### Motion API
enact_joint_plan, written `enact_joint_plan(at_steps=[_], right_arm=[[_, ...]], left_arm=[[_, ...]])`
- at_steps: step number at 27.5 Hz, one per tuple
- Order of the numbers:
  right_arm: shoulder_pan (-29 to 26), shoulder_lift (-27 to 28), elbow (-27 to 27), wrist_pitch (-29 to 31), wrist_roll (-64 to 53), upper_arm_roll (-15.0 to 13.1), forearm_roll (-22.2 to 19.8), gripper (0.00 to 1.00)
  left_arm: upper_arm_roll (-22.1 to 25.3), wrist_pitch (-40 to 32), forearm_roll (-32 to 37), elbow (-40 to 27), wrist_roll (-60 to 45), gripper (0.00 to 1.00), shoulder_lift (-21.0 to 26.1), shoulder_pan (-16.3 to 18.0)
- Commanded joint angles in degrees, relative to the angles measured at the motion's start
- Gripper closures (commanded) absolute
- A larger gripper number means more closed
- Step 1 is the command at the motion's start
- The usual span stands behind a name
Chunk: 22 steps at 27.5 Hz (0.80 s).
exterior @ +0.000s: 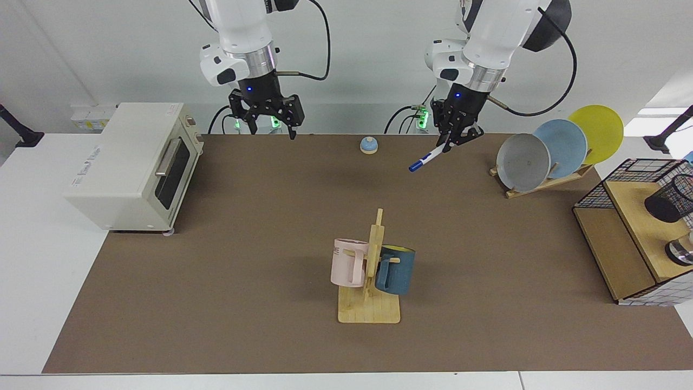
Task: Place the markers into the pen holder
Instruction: 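Carry the marker toward the holder with the left gripper while the right gripper retracts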
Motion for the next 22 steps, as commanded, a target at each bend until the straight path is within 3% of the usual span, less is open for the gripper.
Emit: enact_joint_plan(at_steps=[1,9,22], right_arm=[[-5.07,-2.95,-2.24,-1.09,-12.99,0.79,-0.93,0.0],[-10.79,-4.53,-3.65,-3.46,-22.58,0.79,-0.84,0.0],[-11.41,-4.44,-3.65,-2.41,-23.3,0.79,-2.42,0.0]], left_arm=[[0.03,-2.95,1.15,1.01,0.45,1.0,-0.66,1.74],[0.64,-4.44,1.15,1.01,0.45,1.0,-0.93,2.8],[0.91,-6.55,1.15,1.01,0.63,1.0,-1.28,3.85]])
